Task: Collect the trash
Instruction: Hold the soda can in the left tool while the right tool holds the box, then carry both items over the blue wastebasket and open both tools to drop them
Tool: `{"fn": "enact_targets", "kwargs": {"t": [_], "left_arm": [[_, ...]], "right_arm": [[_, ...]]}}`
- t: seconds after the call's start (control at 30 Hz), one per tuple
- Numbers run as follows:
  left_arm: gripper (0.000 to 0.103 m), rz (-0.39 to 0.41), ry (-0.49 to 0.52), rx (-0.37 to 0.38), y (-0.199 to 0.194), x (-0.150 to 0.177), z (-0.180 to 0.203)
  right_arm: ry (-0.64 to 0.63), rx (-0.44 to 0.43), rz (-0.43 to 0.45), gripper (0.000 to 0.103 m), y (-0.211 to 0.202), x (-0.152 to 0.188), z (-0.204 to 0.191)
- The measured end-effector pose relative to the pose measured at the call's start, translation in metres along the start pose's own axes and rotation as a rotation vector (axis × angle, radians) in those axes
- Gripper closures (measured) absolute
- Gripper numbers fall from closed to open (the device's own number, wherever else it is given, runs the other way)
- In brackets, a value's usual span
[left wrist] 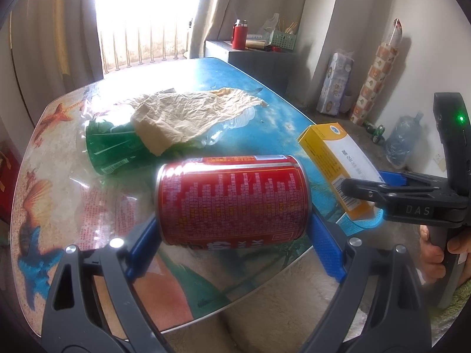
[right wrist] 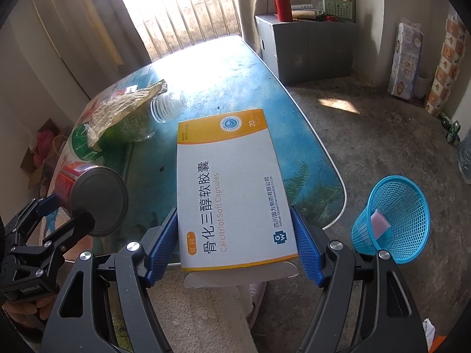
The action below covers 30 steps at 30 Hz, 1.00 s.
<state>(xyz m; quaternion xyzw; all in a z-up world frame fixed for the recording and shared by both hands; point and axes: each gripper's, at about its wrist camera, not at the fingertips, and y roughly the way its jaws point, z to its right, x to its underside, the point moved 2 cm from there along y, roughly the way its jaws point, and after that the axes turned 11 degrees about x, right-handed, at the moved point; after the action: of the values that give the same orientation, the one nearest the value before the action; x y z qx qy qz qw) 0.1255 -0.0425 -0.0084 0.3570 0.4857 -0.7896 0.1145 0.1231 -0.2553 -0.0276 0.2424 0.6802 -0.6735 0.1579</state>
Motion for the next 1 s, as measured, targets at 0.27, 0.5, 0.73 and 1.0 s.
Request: {"fn": "enact_targets", "kwargs": {"t": [0.27,0.5,0.73,1.0], "left_arm": [[0.016,0.031,0.037,-0.001,-0.013,-0.007,0.014],[0.016,0.053,0.099,0.036,-0.023,-0.019,0.042],[0.016,0.051,0.189,0.13,-0.018,-0.038,0.092],[0.016,0.022,0.296,0.27,0.011,-0.06,0.169]], "right_arm": [[0.043,-0.014,0.055,0.032,-0.022,0.003,0.02],[0.156,0.039,0.141,0.032,-0.058,0.009,0.076],[0.31,0.168,0.191,0.032,-0.088,0.039,0.158],[0.491,0.292,0.18,0.032,-0.104,0.086,0.243]]}}
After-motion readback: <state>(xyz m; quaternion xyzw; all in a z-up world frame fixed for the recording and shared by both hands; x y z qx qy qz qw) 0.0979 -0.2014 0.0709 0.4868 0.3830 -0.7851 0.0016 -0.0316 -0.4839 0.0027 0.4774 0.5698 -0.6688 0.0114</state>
